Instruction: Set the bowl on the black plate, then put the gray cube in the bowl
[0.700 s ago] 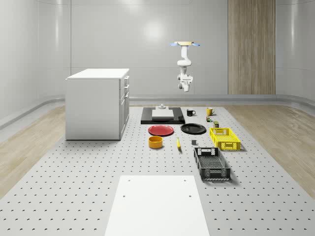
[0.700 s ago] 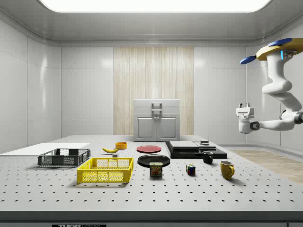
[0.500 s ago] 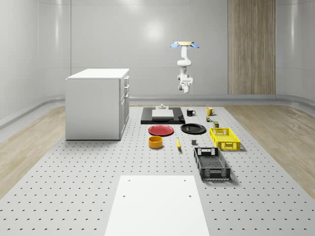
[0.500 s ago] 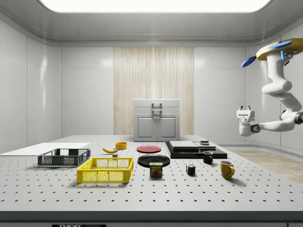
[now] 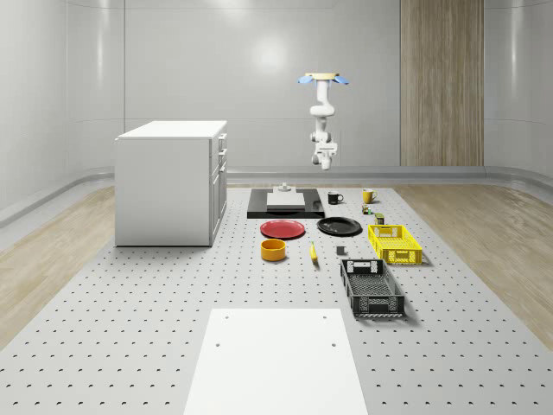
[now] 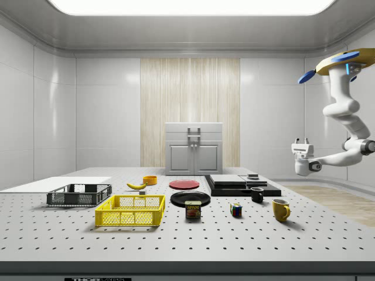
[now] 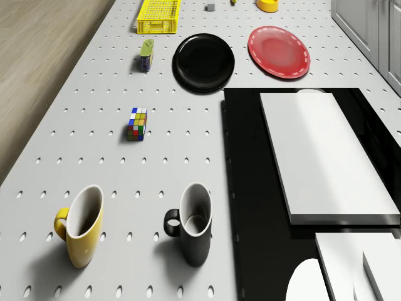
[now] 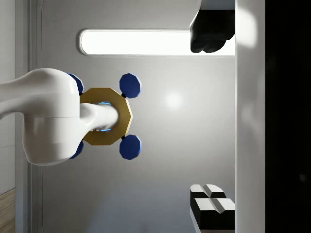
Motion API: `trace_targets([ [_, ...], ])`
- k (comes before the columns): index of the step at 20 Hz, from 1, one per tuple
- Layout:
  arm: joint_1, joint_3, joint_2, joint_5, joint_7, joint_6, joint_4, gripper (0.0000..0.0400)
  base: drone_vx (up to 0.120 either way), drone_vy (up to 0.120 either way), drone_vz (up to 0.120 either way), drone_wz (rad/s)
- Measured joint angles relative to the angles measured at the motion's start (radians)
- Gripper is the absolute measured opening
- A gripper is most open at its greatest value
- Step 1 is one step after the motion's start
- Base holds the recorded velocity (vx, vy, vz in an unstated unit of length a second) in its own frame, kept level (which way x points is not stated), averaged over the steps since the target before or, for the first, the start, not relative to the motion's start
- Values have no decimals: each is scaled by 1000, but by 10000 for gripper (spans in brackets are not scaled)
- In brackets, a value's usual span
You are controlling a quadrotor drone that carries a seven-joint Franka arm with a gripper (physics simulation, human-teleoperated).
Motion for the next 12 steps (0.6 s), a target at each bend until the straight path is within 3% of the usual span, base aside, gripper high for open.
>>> trace_targets([
  [12,-2,1,12,1,-1,-17,38,400,120,-120,0,0],
])
